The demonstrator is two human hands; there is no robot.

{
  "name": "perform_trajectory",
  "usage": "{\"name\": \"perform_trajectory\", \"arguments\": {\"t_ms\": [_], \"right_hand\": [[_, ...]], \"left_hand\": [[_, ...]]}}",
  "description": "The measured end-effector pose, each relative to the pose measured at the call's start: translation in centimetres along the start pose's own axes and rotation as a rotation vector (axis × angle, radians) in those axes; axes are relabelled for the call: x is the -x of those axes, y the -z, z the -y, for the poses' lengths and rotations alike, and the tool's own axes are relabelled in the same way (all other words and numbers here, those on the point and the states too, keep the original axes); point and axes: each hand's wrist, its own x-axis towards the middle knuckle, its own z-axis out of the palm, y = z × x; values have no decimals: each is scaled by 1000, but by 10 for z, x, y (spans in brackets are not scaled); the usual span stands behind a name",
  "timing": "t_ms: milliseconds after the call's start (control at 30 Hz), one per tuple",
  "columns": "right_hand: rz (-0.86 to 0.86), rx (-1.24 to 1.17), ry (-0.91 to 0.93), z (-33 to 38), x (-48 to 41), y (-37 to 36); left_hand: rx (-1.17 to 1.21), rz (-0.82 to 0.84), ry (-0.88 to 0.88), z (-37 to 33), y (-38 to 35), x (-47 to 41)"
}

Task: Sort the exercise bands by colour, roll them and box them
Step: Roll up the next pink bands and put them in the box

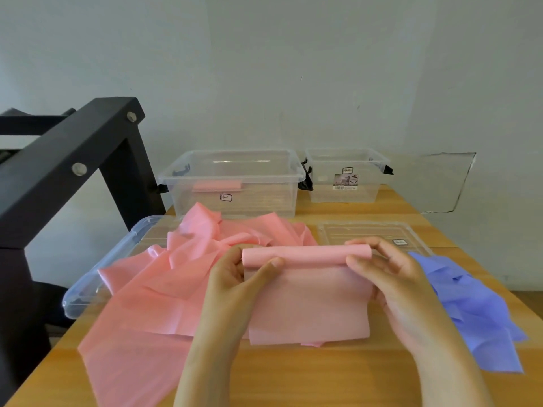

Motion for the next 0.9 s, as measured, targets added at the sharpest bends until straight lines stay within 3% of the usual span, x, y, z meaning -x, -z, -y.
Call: {"name": "perform_trajectory", "arguments": {"t_ms": [300, 567, 900], "right_hand": [[-13, 84, 72, -4, -1, -4], [25, 94, 21, -4, -1, -13], [18, 50, 88, -5, -1, -11]], "left_hand": [[8, -24, -21, 1, -3, 0], [10, -95, -44, 1, -3, 0], [24, -43, -33, 2, -4, -1]]}}
